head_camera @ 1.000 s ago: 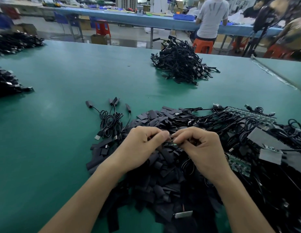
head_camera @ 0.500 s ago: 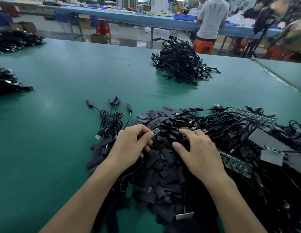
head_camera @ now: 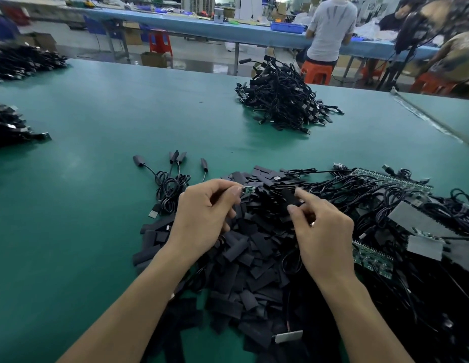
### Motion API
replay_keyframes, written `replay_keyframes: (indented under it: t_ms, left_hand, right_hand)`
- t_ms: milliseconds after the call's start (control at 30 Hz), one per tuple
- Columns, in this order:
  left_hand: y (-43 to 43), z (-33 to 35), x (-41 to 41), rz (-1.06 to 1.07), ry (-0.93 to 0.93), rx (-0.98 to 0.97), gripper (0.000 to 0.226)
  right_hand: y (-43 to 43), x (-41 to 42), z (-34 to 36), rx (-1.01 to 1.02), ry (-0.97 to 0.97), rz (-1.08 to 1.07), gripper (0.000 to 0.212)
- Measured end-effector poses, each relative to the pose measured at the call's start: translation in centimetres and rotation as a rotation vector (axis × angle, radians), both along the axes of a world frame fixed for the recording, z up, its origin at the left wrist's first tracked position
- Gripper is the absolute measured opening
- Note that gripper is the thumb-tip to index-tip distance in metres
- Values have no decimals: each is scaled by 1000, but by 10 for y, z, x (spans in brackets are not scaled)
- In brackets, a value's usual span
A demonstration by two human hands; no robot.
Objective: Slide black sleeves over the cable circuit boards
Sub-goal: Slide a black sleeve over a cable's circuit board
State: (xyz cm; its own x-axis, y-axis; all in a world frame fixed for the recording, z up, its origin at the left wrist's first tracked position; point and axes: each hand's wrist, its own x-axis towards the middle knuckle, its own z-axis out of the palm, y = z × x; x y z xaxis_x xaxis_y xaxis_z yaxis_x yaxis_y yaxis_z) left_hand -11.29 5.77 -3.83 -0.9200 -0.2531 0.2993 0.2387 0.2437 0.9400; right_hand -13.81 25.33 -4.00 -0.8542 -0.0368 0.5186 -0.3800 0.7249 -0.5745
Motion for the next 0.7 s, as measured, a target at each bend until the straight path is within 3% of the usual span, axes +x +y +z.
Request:
replay_keyframes:
  t_ms: [100,333,567,700]
  left_hand:
    - [9,-7,-1,-34,-62,60,17]
    - [13,-22,-1,1,-130,33,22]
    - [16,-23,1,-127,-129,29,10]
    - [17,-26,1,-183,-135,93,15]
  right_hand:
    - [1,-1,1,-60,-36,90,43]
    - [3,-3,-2,-139,-73,227,13]
    - [0,0,-5,-182,-76,364,24]
    - [0,-2,-8,-156,-104,393,25]
